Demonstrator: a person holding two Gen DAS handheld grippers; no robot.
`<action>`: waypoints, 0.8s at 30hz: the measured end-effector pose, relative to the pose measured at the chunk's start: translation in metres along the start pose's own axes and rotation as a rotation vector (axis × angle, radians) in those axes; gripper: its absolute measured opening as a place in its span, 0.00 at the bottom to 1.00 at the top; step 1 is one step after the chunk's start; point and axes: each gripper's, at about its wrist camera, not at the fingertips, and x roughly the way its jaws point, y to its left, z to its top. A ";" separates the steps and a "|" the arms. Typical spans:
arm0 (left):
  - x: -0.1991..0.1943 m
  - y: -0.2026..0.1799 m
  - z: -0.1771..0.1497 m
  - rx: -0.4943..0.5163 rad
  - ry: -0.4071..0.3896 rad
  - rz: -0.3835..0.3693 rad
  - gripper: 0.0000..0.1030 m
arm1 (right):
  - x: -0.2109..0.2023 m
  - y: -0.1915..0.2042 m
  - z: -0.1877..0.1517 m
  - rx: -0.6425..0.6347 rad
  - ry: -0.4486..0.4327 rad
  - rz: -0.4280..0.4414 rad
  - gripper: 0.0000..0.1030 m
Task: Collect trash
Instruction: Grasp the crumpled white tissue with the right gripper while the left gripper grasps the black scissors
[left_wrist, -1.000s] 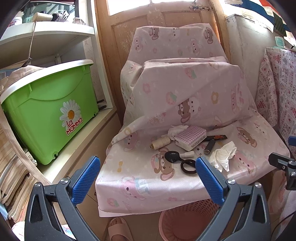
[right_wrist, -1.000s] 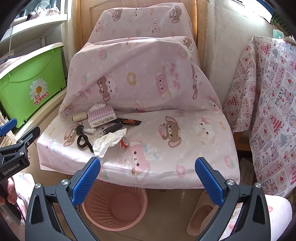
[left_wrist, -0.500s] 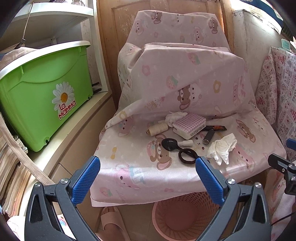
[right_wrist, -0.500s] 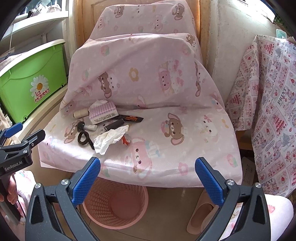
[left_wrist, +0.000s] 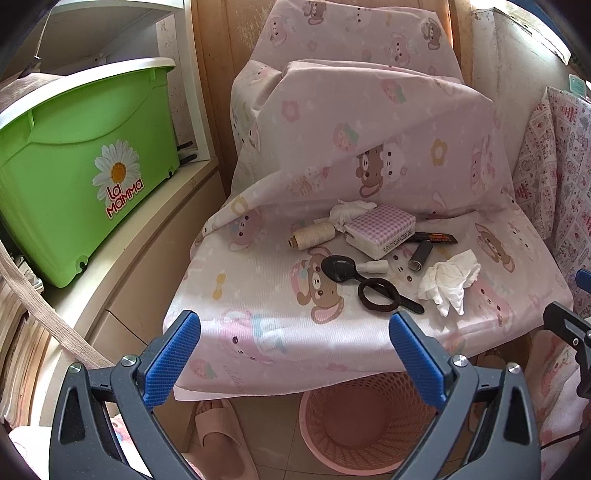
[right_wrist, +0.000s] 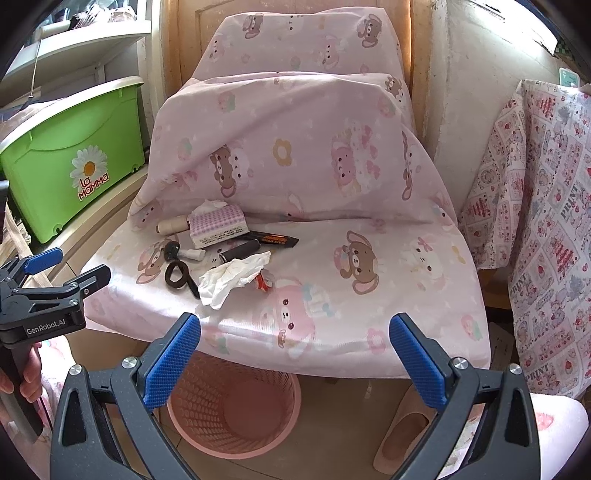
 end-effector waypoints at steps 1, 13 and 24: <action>0.002 0.001 0.000 -0.002 0.008 -0.011 0.94 | 0.000 0.001 0.000 -0.003 -0.006 0.003 1.00; 0.034 0.016 0.012 -0.106 0.079 -0.127 0.65 | 0.070 0.011 0.029 0.125 0.142 0.211 0.56; 0.048 -0.015 0.013 -0.015 0.077 -0.230 0.33 | 0.111 0.022 0.031 0.157 0.192 0.232 0.17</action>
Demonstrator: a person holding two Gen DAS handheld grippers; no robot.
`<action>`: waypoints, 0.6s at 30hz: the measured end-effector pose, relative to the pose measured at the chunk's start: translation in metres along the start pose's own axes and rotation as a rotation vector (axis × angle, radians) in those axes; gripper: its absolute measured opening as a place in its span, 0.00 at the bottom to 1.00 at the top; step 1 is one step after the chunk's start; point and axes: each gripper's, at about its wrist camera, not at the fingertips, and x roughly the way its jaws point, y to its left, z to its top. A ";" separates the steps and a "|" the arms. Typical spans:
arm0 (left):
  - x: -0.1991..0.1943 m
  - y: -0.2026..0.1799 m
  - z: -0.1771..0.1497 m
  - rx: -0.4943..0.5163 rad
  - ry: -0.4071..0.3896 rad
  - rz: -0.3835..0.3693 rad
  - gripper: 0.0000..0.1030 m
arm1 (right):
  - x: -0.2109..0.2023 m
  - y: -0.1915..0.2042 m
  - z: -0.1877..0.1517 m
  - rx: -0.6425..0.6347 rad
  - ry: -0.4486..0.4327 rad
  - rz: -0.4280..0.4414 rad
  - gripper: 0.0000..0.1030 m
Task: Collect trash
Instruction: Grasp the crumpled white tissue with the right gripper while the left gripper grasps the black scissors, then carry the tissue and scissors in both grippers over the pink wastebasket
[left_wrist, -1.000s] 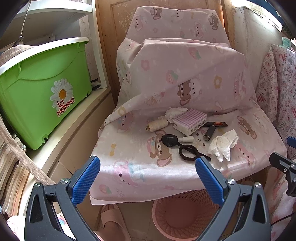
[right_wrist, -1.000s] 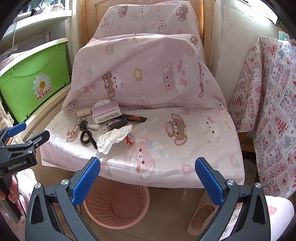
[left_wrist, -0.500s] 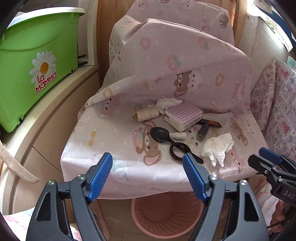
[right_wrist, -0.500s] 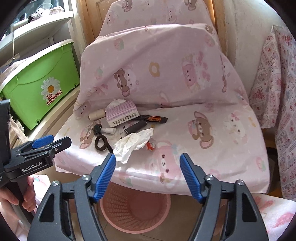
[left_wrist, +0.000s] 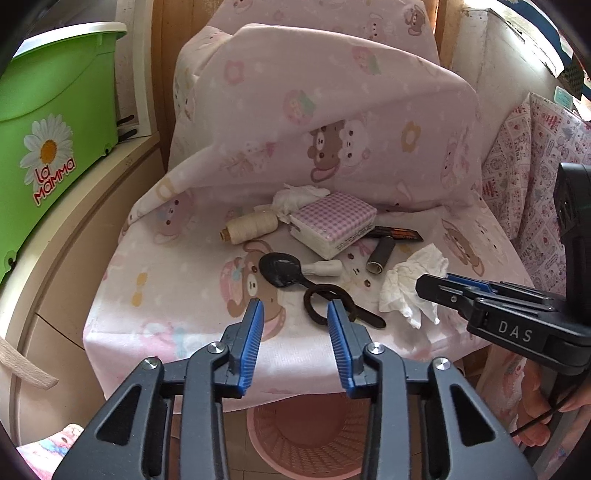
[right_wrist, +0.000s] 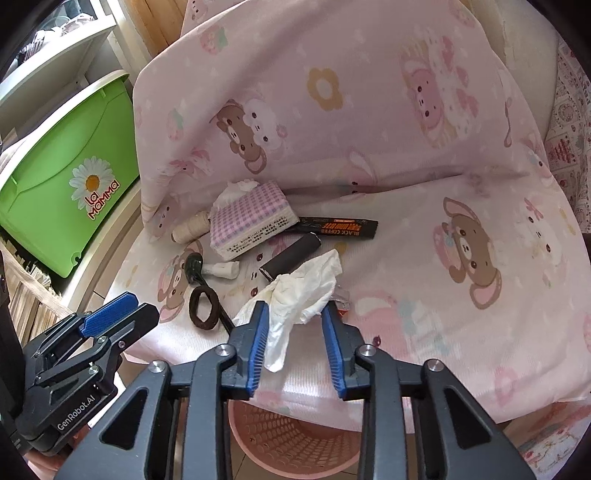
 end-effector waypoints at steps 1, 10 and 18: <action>0.002 -0.002 0.001 -0.001 0.002 -0.011 0.33 | 0.001 -0.001 0.001 0.002 0.003 -0.006 0.12; 0.030 -0.016 0.003 0.028 0.063 -0.017 0.33 | -0.023 -0.012 0.005 0.019 -0.059 0.021 0.05; 0.043 -0.014 0.002 -0.002 0.087 -0.012 0.20 | -0.034 -0.006 -0.008 -0.053 -0.060 0.019 0.05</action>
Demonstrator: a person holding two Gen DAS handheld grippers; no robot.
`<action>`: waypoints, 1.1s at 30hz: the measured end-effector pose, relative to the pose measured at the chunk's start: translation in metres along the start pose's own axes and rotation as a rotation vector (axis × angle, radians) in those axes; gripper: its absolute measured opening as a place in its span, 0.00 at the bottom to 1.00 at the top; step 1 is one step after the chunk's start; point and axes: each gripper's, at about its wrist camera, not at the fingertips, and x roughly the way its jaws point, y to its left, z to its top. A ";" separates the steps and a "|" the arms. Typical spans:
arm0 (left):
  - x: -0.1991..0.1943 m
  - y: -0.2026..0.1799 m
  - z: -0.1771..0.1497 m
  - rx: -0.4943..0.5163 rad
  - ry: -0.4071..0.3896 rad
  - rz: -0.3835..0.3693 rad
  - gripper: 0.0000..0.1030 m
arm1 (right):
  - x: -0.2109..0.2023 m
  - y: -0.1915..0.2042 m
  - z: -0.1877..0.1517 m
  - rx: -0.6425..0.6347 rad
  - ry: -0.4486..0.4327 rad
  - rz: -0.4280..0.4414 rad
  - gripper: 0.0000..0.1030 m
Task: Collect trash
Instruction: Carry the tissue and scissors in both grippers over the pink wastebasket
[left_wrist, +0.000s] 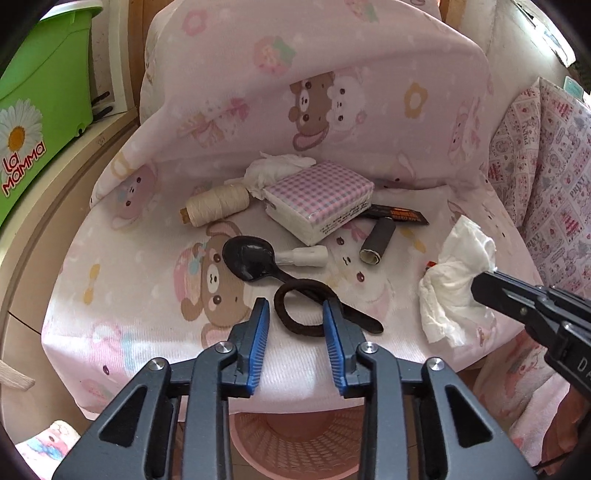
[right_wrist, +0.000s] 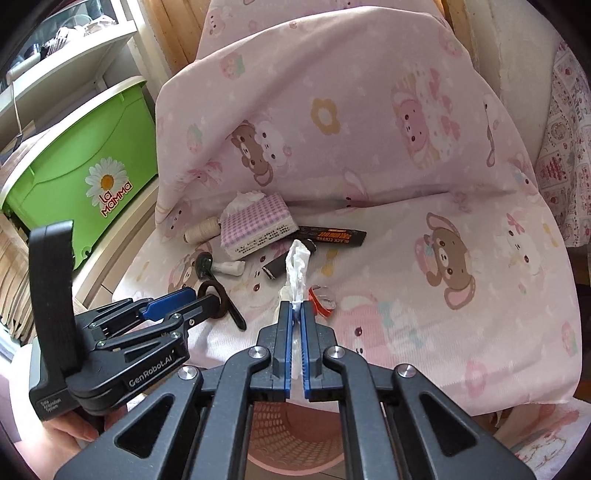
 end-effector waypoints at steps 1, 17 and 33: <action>0.001 0.000 0.000 0.012 0.000 0.019 0.16 | -0.002 0.000 -0.001 -0.003 -0.004 0.003 0.05; -0.046 0.021 -0.010 -0.085 -0.068 0.000 0.04 | -0.032 0.007 -0.011 -0.076 -0.033 -0.001 0.05; -0.050 0.013 -0.035 -0.014 0.018 0.001 0.04 | -0.017 0.037 -0.052 -0.129 0.146 0.080 0.05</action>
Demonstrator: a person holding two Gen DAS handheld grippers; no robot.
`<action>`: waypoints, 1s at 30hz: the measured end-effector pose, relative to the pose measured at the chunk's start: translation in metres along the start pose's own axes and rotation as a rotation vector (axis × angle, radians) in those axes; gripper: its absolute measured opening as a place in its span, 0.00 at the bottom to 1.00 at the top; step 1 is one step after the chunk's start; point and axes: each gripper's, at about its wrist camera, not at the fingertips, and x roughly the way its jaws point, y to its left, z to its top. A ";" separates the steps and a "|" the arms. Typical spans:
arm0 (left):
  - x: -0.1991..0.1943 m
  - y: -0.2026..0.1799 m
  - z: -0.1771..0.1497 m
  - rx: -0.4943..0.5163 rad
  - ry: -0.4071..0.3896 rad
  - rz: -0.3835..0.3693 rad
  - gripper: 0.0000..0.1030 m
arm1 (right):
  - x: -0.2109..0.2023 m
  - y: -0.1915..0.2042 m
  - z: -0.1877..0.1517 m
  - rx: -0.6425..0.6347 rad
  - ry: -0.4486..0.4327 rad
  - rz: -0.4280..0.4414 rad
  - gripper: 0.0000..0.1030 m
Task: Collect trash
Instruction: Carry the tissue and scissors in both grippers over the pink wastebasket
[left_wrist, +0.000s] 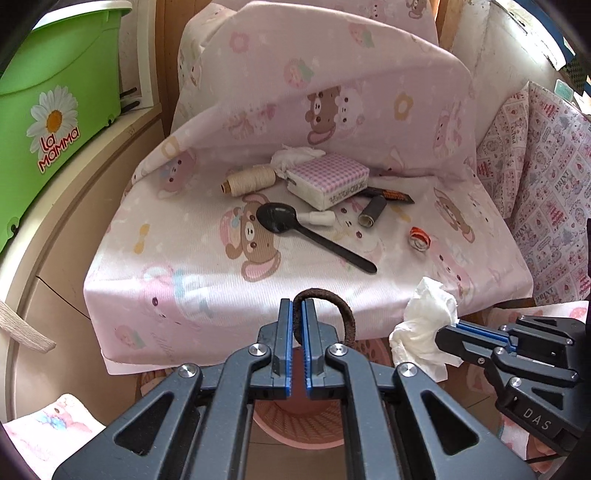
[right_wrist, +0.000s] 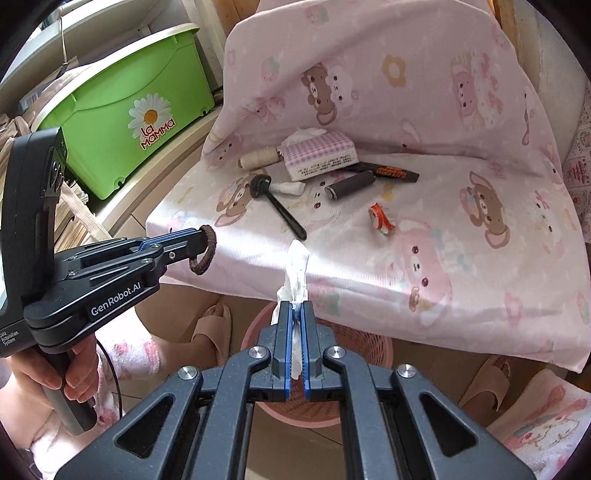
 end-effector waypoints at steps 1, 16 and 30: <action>0.005 -0.002 -0.002 0.012 0.037 -0.009 0.04 | 0.004 -0.001 -0.001 0.006 0.020 0.013 0.05; 0.092 -0.009 -0.043 0.047 0.384 0.040 0.05 | 0.090 -0.028 -0.031 0.107 0.228 -0.054 0.05; 0.144 -0.017 -0.091 0.062 0.597 0.080 0.07 | 0.148 -0.033 -0.068 0.110 0.362 -0.138 0.05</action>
